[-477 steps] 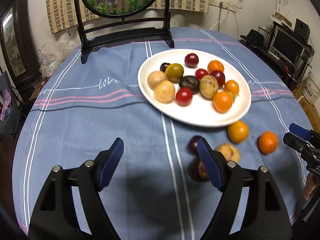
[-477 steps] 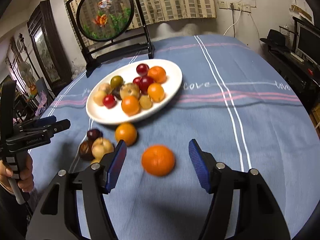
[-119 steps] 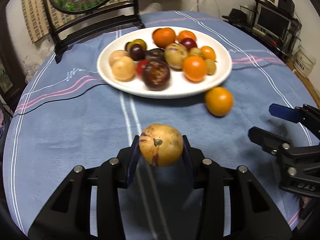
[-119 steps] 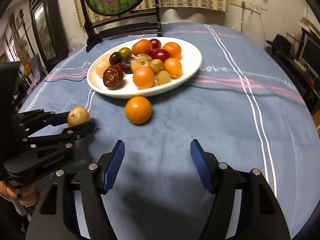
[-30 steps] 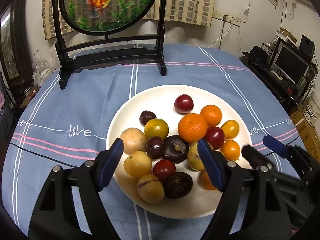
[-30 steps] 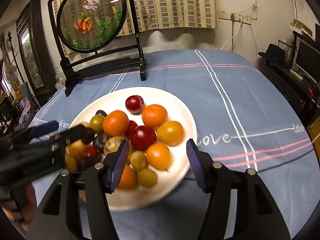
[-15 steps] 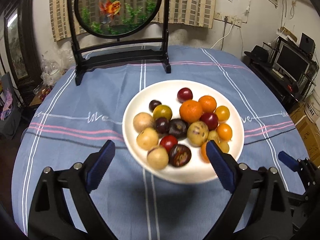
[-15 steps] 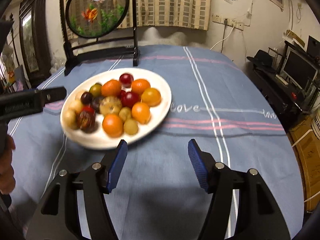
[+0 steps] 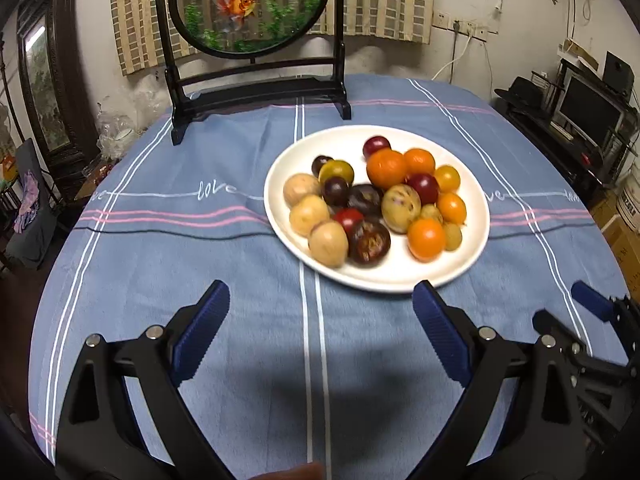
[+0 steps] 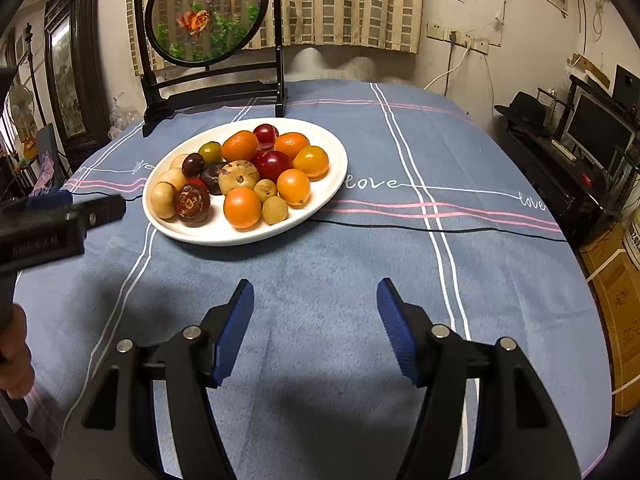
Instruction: Organize fruits
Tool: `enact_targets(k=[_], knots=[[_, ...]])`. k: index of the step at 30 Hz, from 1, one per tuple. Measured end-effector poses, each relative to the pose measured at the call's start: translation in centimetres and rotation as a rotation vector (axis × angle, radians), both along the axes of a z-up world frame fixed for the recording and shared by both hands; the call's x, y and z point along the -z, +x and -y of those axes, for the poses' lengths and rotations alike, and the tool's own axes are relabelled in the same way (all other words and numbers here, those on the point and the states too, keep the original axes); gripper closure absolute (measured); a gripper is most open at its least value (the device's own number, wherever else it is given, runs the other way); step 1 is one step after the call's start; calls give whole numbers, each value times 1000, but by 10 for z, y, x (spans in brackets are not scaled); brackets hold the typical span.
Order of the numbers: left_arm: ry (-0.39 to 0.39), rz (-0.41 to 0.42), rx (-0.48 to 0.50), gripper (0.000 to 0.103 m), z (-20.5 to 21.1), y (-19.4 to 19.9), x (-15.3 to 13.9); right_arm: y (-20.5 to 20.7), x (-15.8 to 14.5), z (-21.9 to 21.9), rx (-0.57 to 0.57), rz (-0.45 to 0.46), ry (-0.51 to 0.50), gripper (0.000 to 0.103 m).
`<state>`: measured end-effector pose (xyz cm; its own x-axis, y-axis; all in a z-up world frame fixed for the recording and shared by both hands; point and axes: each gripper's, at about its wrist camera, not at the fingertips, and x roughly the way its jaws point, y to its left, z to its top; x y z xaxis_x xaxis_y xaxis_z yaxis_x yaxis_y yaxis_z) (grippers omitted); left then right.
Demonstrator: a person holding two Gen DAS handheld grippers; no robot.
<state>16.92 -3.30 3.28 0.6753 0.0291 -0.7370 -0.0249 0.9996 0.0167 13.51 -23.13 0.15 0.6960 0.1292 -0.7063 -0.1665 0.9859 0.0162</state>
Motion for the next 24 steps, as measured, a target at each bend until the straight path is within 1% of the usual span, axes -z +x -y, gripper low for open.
enact_targets(k=[5, 7, 10, 15, 19, 24], knots=[[-3, -23, 11, 6, 0, -10, 13, -2, 6, 2, 10, -13, 13, 39], [-12, -22, 10, 3, -1, -13, 16, -3, 8, 1, 9, -17, 14, 39], [-12, 0, 0, 3, -3, -18, 17, -4, 7, 0, 6, -16, 18, 39], [-16, 5, 8, 2, -1, -21, 13, -4, 4, -1, 2, -7, 23, 39], [-7, -18, -40, 2, -5, -18, 18, -2, 6, 1, 3, -9, 20, 39], [18, -43, -66, 2, -14, -14, 31, 2, 11, 6, 16, -19, 12, 39]])
